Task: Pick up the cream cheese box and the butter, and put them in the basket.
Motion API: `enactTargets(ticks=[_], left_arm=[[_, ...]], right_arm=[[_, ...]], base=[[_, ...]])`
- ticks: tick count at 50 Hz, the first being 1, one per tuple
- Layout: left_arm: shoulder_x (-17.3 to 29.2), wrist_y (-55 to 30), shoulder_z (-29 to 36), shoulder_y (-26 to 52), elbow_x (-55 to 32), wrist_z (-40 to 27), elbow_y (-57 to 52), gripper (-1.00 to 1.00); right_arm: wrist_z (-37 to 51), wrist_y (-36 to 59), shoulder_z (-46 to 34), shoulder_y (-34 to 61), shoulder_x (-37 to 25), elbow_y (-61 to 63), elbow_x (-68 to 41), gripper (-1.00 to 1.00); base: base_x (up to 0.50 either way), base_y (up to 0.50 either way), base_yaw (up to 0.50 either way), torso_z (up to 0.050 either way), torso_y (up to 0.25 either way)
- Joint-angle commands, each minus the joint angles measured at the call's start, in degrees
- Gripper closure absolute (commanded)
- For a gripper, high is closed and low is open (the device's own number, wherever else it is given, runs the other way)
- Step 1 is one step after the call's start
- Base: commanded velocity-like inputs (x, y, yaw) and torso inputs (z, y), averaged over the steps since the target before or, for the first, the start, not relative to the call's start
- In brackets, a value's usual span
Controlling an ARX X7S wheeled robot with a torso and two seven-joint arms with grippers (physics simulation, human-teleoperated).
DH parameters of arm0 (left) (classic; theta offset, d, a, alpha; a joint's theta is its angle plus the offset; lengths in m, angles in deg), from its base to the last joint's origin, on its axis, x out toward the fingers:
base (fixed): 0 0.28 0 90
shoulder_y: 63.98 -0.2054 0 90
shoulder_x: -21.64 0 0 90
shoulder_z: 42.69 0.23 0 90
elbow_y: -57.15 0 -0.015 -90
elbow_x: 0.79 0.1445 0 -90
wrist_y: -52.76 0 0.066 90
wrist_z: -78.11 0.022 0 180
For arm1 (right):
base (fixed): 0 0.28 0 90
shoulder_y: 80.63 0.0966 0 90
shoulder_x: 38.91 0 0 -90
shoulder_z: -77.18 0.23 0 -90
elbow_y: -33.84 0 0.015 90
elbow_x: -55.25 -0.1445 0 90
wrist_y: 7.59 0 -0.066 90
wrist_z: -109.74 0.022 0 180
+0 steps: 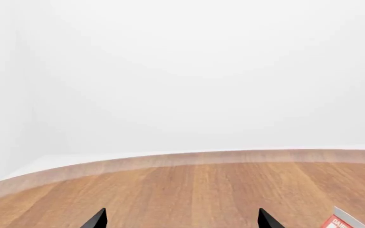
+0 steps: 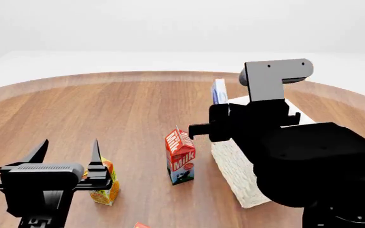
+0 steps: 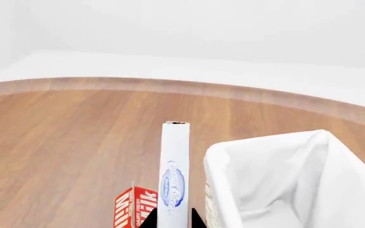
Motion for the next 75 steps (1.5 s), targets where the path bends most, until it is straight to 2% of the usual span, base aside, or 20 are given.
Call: enactTargets(ticks=[1, 21, 53, 75], left_arm=[[0.13, 0.15, -0.02, 0.07, -0.17, -0.14, 0.15, -1.0], [0.48, -0.05, 0.06, 0.04, -0.51, -0.51, -0.26, -1.0], [0.83, 0.03, 0.73, 0.07, -0.5, -1.01, -0.23, -1.0], [0.91, 0.65, 1.1, 0.31, -0.58, -1.04, 0.62, -1.0]], right_arm=[[-1.23, -1.12, 0.34, 3.95, -2.44, -2.55, 1.23, 1.0], [-15.27, -4.38, -3.19, 5.72, -5.43, -13.93, 17.49, 1.0], [-5.55, -7.65, -0.08, 4.91, -5.41, -24.04, 13.43, 1.0], [-7.55, -10.53, -1.58, 7.18, -5.64, -30.63, 16.64, 1.0]], base=[[0.0, 0.0, 0.0, 0.0, 0.0], [0.0, 0.0, 0.0, 0.0, 0.001], [0.0, 0.0, 0.0, 0.0, 0.001], [0.0, 0.0, 0.0, 0.0, 0.0]])
